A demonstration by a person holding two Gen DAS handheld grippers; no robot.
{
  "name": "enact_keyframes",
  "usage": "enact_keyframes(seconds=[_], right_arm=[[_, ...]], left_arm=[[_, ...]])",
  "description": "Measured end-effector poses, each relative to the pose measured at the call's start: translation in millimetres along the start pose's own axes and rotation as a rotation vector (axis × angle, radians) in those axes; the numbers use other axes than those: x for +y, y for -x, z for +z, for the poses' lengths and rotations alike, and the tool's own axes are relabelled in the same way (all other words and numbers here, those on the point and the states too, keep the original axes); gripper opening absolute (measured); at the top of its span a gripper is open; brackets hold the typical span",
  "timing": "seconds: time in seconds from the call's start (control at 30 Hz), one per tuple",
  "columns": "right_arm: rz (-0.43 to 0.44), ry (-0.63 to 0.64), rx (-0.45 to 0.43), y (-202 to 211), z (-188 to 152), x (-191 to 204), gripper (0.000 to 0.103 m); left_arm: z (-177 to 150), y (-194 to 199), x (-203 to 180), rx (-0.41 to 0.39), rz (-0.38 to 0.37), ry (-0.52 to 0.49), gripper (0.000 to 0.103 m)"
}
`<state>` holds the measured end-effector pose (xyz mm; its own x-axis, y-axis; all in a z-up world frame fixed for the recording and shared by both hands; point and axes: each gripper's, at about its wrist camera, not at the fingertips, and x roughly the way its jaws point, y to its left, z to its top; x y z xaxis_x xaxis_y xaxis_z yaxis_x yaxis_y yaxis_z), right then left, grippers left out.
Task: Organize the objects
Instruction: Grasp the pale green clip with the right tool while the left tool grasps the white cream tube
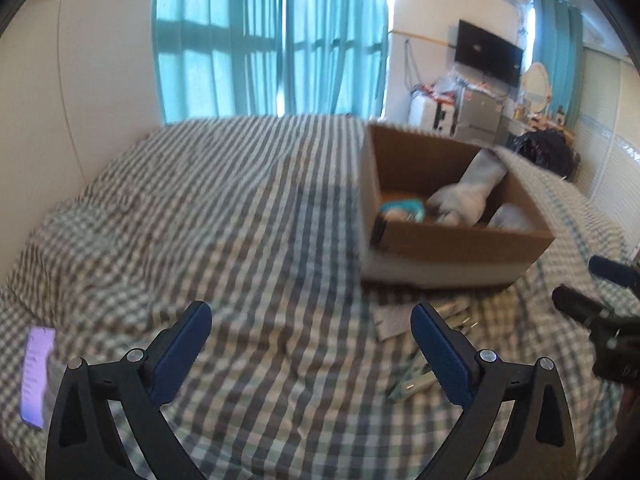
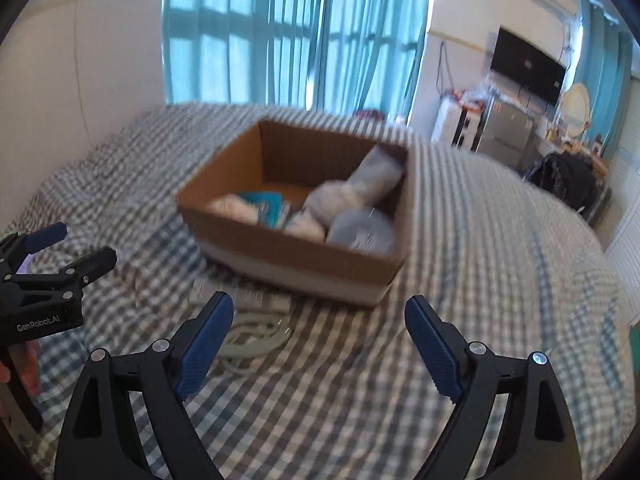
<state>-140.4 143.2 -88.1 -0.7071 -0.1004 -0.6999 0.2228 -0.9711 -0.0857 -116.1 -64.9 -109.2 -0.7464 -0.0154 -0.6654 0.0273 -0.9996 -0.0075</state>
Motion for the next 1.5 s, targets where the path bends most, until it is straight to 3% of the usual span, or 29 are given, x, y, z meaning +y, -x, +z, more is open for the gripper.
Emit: enact_keyframes(seconds=[0.23, 0.43, 0.63, 0.7, 0.83, 0.97, 1.1, 1.23, 1.5], right_arm=[[0.049, -0.070, 0.157, -72, -24, 29, 0.088], [0.091, -0.103, 0.260, -115, -39, 55, 0.088], [0.152, -0.242, 0.308, -136, -43, 44, 0.091], [0.150, -0.230, 0.295, -132, -45, 44, 0.086], [0.176, -0.194, 0.243, -111, -49, 42, 0.048], [0.253, -0.232, 0.197, -84, -51, 25, 0.030], [0.328, -0.225, 0.181, -59, -49, 11, 0.021], [0.347, -0.187, 0.155, -31, -37, -12, 0.011], [0.213, -0.090, 0.107, 12, -19, -59, 0.008]], left_arm=[[-19, -23, 5, 0.020, 0.138, -0.076, 0.102], [-19, -26, 15, 0.033, 0.118, -0.038, 0.102], [-21, -27, 13, 0.038, 0.105, -0.036, 0.102], [-23, -30, 11, 0.046, 0.103, -0.044, 0.102], [-28, -34, 7, 0.065, 0.085, -0.038, 0.102], [-32, -35, -1, 0.077, 0.080, -0.058, 0.102], [-37, -32, -15, 0.086, 0.070, -0.075, 0.102], [-42, -32, -35, 0.100, 0.041, -0.101, 0.102], [-22, -45, -84, 0.075, -0.037, -0.169, 0.102]])
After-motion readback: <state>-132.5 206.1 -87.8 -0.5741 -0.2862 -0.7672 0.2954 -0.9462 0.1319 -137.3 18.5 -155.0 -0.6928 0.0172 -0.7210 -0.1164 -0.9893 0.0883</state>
